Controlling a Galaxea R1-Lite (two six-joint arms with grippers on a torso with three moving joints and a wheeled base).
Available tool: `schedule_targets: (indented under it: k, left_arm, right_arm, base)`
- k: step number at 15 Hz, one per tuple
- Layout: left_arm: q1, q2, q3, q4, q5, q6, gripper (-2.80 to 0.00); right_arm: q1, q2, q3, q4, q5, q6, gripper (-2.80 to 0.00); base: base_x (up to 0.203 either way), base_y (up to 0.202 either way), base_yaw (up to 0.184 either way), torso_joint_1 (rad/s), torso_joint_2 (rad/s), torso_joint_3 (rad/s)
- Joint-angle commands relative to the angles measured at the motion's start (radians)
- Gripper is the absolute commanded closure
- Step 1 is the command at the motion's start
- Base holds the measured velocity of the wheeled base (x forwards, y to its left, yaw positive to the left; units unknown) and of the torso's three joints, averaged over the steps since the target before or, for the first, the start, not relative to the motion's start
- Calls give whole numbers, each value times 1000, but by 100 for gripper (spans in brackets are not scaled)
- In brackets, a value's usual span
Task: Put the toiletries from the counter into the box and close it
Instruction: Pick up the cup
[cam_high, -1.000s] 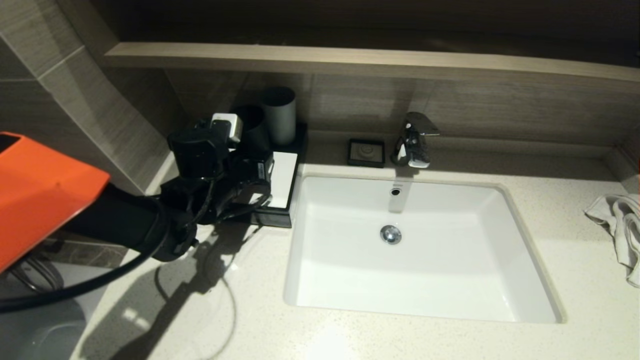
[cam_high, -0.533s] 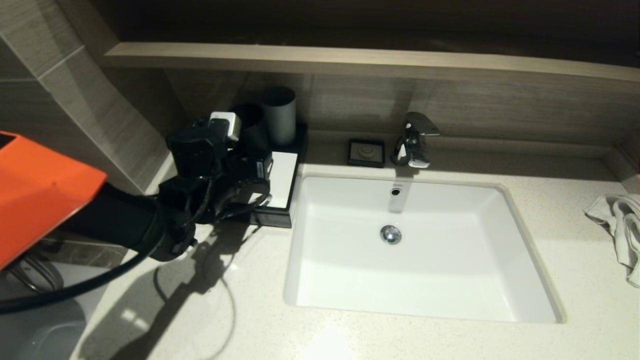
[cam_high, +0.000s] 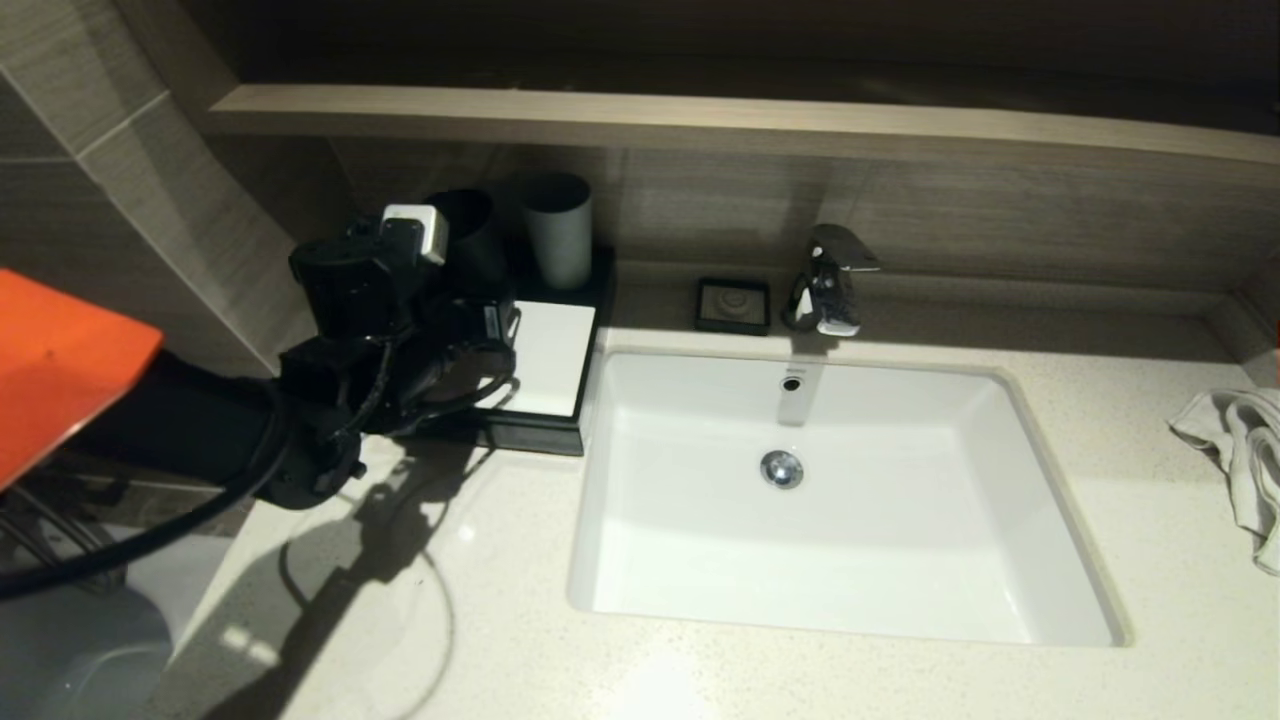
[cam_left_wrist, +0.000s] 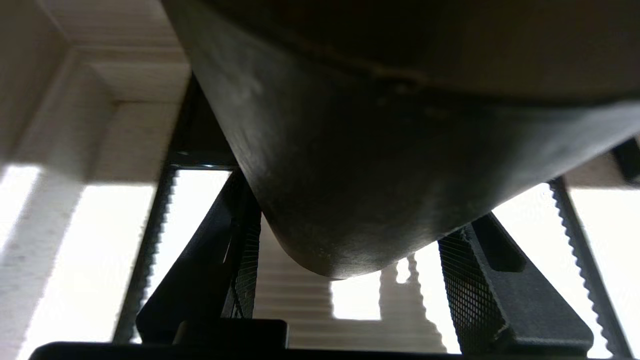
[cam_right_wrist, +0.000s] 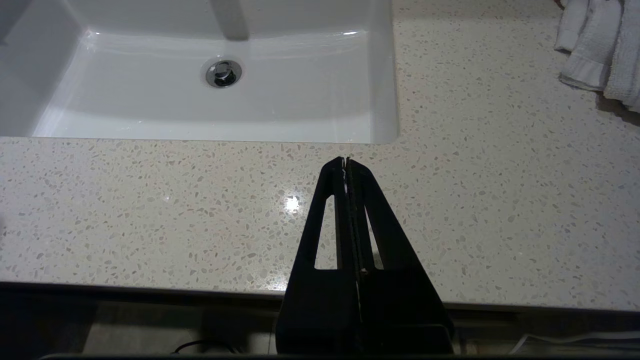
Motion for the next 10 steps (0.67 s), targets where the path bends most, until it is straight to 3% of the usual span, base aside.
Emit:
schedule_targets:
  k: [1, 10]
  left_arm:
    - [14, 2, -14, -1, 0, 1, 0]
    - [26, 26, -111, 68, -27, -1, 0]
  right_arm:
    - [0, 0, 0, 0, 0, 0, 0]
    - [0, -2, 0, -1, 0, 0, 0]
  base:
    - [0, 0, 0, 0, 0, 0]
    - [0, 0, 0, 0, 0, 0]
